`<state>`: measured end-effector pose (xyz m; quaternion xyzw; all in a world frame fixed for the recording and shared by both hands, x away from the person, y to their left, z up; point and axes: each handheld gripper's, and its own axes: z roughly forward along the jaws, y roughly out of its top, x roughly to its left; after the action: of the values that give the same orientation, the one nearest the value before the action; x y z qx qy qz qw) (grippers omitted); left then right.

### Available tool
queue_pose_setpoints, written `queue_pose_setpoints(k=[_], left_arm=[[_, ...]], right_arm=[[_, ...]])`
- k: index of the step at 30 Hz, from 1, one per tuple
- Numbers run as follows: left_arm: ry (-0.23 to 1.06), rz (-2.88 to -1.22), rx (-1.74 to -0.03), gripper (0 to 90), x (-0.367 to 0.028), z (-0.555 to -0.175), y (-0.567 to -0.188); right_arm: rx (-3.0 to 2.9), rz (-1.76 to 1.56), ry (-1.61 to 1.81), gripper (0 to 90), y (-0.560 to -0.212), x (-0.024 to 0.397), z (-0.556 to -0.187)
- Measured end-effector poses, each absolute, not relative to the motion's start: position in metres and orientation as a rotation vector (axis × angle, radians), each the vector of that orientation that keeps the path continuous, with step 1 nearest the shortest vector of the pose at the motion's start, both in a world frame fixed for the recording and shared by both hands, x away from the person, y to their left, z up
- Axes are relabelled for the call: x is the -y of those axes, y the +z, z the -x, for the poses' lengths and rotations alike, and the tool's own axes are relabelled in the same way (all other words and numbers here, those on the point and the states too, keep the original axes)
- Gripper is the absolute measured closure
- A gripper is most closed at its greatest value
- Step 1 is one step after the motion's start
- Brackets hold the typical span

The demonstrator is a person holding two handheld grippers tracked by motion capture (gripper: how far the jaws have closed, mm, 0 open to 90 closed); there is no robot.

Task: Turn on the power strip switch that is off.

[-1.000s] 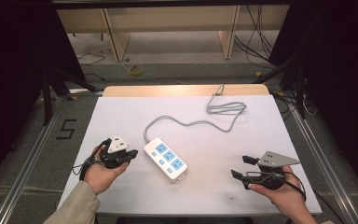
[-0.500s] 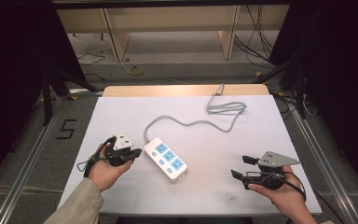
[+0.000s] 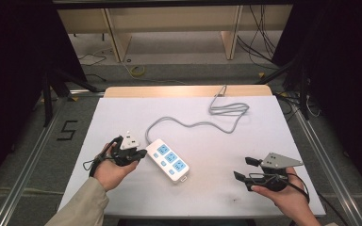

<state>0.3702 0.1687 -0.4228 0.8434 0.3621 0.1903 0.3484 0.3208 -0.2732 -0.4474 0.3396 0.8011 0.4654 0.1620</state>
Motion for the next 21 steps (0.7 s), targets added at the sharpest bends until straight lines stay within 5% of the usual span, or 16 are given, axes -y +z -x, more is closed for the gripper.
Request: queue_pose_setpoints(k=[21], left_arm=[[0.478,-2.206,-0.924,90.0,-0.1600,-0.3734,-0.4214]], right_arm=[[-2.287,-0.971,1.330,29.7,-0.4478,0.2729,-0.3212]])
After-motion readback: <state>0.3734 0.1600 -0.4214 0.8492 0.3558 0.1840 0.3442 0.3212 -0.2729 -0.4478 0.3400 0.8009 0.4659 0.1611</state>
